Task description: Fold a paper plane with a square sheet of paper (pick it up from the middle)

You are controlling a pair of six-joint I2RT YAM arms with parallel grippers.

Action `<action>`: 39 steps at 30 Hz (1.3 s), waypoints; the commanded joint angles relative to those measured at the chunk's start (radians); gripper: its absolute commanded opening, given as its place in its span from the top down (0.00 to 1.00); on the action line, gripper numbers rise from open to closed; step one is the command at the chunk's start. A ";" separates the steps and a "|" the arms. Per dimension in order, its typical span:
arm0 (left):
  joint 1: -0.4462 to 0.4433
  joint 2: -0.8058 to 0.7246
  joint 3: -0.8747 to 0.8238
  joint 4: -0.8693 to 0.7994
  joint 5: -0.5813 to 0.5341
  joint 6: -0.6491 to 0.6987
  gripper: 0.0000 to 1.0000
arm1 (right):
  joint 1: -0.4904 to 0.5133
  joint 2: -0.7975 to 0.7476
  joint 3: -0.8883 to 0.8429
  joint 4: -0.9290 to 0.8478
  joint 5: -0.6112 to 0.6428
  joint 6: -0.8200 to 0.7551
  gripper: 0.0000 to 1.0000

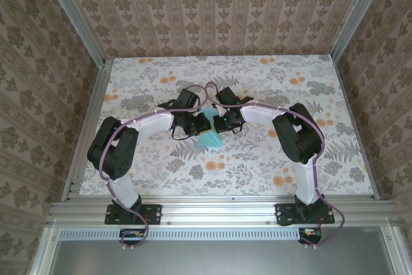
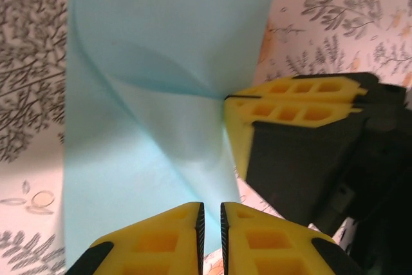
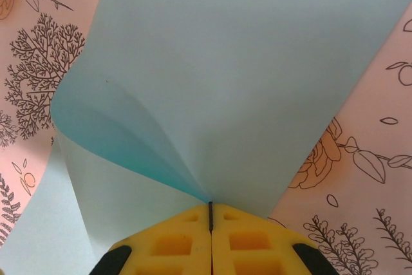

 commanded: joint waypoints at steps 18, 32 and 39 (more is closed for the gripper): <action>0.007 0.105 0.013 0.112 0.014 -0.064 0.87 | -0.009 0.039 -0.018 -0.024 0.026 0.001 0.93; 0.013 0.107 -0.016 0.056 -0.007 -0.074 0.90 | -0.026 0.033 -0.013 -0.026 0.013 0.019 0.89; 0.013 0.116 -0.010 0.041 -0.005 -0.066 0.90 | -0.032 0.028 -0.008 -0.024 -0.018 0.025 0.85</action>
